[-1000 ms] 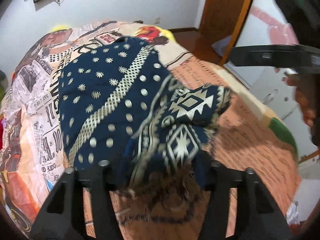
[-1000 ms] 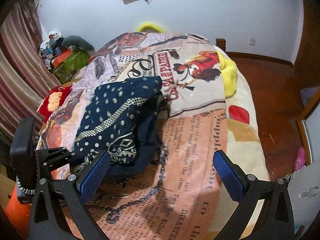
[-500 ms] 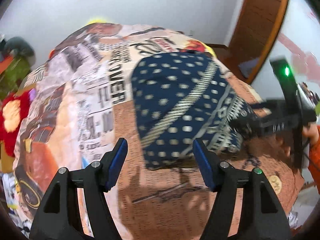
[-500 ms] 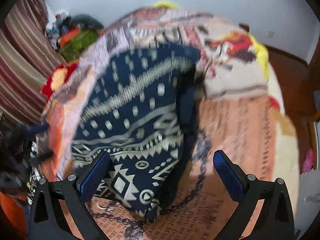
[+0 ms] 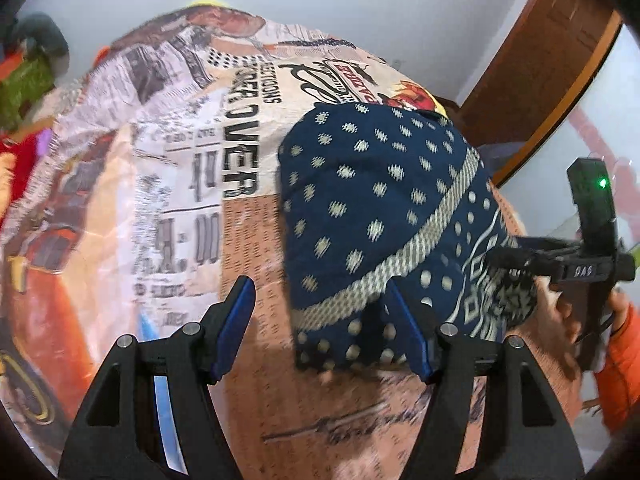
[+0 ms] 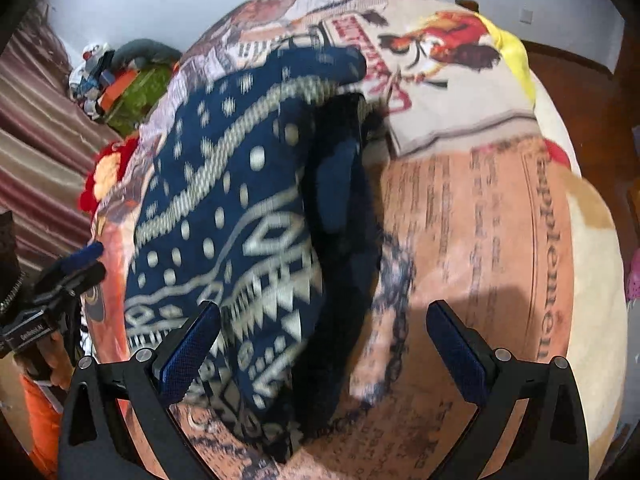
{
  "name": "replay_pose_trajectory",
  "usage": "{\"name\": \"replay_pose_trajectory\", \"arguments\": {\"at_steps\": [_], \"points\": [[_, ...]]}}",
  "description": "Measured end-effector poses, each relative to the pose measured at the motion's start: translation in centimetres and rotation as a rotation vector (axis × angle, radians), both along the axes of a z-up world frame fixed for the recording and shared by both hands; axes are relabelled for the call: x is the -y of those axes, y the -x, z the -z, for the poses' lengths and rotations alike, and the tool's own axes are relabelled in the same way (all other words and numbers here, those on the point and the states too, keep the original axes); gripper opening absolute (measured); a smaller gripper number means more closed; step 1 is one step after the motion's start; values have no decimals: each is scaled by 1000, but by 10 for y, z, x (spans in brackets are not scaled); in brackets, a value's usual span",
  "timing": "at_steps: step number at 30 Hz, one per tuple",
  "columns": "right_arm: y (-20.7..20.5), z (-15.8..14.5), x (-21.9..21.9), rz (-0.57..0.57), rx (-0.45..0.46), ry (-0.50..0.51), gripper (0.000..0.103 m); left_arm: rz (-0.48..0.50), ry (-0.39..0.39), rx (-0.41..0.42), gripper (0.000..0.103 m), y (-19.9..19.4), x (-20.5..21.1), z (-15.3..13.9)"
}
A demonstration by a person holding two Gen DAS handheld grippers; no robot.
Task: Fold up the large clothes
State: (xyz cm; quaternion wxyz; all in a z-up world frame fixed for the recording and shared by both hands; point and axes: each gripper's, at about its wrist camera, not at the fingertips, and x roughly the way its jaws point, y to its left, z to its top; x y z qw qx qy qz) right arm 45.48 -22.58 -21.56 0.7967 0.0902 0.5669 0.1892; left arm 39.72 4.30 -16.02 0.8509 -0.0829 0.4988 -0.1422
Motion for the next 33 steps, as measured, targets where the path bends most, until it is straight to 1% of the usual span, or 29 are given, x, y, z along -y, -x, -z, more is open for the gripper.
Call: {"name": "replay_pose_trajectory", "arguments": {"at_steps": [4,5,6,8,10,14,15,18,20,25,27,29,30,31,32,33], "points": [[-18,7,-8,8,-20,-21,103,-19,130,-77,67,-30,-2,18],[-21,10,-9,7,-26,-27,103,-19,161,-94,68,-35,-2,22],[-25,12,-11,4,-34,-35,103,-17,221,-120,70,-42,-5,29],[-32,19,-15,-3,-56,-66,103,-29,310,-155,78,-52,-9,39],[-37,25,-18,-8,-74,-98,103,-61,381,-185,84,-62,-15,51],[-47,36,-23,-17,-103,-149,103,-80,477,-240,94,-77,-18,76],[-49,37,-24,-26,-103,-157,103,-80,496,-250,95,-80,-17,80],[-55,41,-29,-51,-105,-183,103,-72,532,-264,99,-87,-11,90],[-57,44,-32,-54,-106,-209,103,-66,536,-267,101,-91,-7,94],[-63,50,-42,-60,-88,-238,103,-67,589,-288,102,-98,-1,106],[-63,49,-43,-64,-82,-246,102,-66,599,-290,102,-100,-1,108],[-63,51,-42,-65,-84,-275,95,-63,590,-285,99,-100,0,107],[-63,51,-41,-61,-85,-282,94,-61,576,-281,97,-99,1,105],[-63,51,-41,-60,-84,-284,90,-58,559,-274,93,-97,3,102],[-62,50,-40,-58,-81,-285,84,-57,547,-268,91,-95,1,98],[-61,48,-39,-56,-78,-290,80,-56,533,-261,90,-93,0,94]]}}
